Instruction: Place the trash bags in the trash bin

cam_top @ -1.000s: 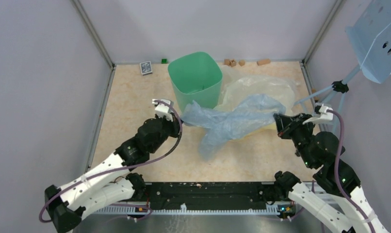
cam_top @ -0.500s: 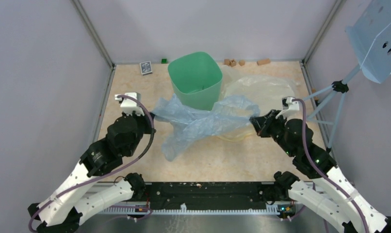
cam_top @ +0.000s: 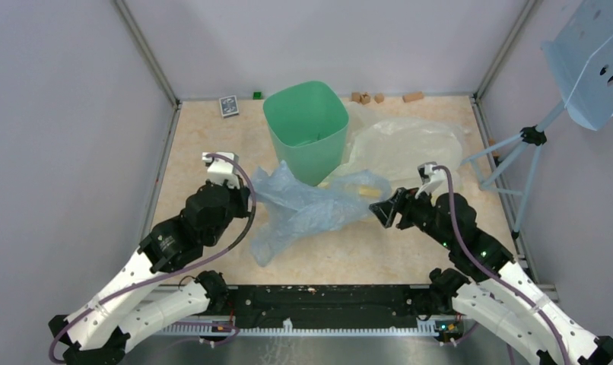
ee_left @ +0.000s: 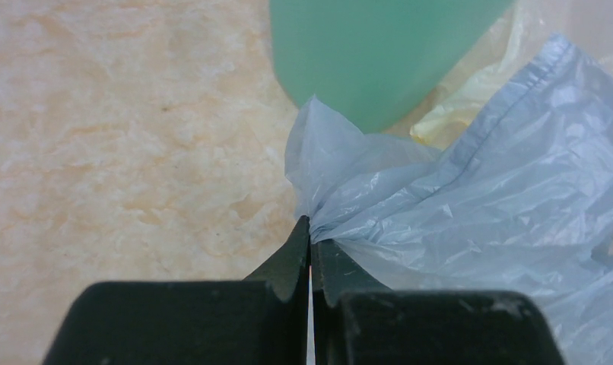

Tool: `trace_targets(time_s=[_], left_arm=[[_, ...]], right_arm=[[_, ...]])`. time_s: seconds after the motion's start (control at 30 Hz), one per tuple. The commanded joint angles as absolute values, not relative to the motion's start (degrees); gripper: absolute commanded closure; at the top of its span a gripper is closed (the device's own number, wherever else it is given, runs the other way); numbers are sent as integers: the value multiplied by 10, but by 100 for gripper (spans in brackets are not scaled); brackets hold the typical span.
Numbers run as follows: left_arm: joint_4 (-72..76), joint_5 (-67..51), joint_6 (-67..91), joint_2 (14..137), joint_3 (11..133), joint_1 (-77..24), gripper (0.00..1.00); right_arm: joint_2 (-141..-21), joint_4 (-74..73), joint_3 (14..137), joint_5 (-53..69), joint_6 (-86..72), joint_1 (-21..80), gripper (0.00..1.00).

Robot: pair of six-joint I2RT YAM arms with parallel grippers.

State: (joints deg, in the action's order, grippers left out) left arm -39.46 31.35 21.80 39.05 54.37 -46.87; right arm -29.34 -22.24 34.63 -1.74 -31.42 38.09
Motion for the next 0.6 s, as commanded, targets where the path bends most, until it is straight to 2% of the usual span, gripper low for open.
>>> trace_targets(time_s=[0.0, 0.07, 0.13, 0.23, 0.33, 0.47, 0.57], left_arm=[[-331, 234, 187, 391, 531, -467, 100], [-334, 223, 184, 403, 530, -467, 100], [-335, 222, 182, 411, 528, -467, 100], [-344, 253, 184, 420, 530, -467, 100], [-388, 308, 198, 431, 546, -467, 100], [-401, 344, 208, 424, 546, -467, 100], [-348, 315, 184, 389, 518, -467, 100]], right_arm=[[-326, -203, 394, 42, -207, 380, 36], [-356, -215, 421, 49, -170, 379, 42], [-381, -225, 448, 47, -142, 380, 43], [-396, -226, 466, 40, -112, 380, 38], [-390, -232, 473, -3, -90, 381, 29], [-378, -211, 470, -64, -65, 380, 28], [-370, -164, 458, -84, -47, 381, 29]])
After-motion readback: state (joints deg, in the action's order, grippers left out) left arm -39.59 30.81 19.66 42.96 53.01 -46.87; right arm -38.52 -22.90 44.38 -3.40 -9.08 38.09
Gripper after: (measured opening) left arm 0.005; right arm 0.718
